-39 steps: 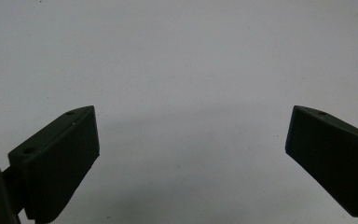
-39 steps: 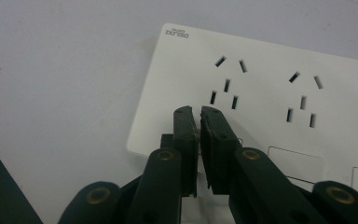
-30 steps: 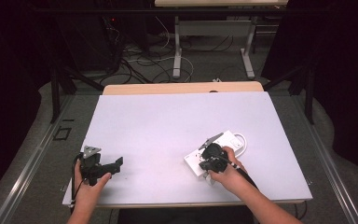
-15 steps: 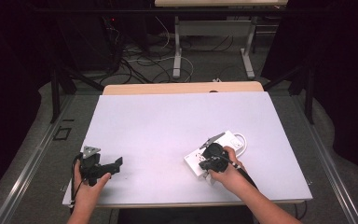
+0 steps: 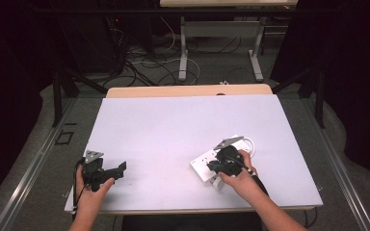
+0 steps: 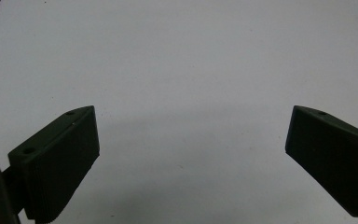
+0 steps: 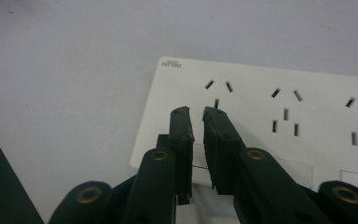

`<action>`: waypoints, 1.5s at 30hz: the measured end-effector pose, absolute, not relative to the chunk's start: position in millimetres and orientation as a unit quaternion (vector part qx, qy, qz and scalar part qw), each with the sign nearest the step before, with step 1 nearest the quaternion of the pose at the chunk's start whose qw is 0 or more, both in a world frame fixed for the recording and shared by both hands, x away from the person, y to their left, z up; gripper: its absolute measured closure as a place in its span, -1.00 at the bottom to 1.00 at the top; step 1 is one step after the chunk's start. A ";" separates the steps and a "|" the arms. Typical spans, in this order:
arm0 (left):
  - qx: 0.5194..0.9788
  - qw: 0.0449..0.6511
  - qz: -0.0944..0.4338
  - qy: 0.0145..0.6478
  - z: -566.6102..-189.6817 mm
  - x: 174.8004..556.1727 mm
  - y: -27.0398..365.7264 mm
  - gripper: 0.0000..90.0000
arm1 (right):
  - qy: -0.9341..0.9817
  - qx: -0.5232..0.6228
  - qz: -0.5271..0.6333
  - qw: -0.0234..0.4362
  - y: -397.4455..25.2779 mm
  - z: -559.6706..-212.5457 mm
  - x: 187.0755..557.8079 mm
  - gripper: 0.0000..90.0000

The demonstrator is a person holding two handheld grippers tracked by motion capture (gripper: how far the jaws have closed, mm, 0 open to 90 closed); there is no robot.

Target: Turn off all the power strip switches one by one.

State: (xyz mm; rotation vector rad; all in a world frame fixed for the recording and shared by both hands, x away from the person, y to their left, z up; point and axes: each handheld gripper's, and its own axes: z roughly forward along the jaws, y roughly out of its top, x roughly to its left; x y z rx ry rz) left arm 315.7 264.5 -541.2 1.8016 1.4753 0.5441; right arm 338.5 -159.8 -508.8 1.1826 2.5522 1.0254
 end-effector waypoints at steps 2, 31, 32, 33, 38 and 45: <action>0.702 0.364 0.211 0.574 -541.4 315.4 264.9 -0.94 | 0.845 0.392 0.354 0.087 -165.5 -506.8 337.9 0.73; 0.694 0.373 0.213 0.578 -542.0 314.0 266.5 -0.94 | 0.765 0.439 0.414 0.225 -259.9 -518.1 301.4 -0.09; 0.693 0.373 0.213 0.579 -541.8 313.9 266.5 -0.94 | 0.759 0.445 0.416 0.231 -263.9 -519.6 300.7 -0.11; 0.693 0.373 0.213 0.579 -541.6 313.8 266.8 -0.94 | 0.754 0.453 0.416 0.232 -267.9 -520.8 300.2 -0.12; 0.692 0.374 0.213 0.579 -541.0 313.7 267.8 -0.94 | 0.727 0.485 0.430 0.226 -288.7 -524.3 299.0 -0.39; 0.693 0.375 0.212 0.578 -540.5 313.9 267.8 -0.94 | 0.714 0.514 0.410 0.241 -304.9 -539.2 300.4 -0.64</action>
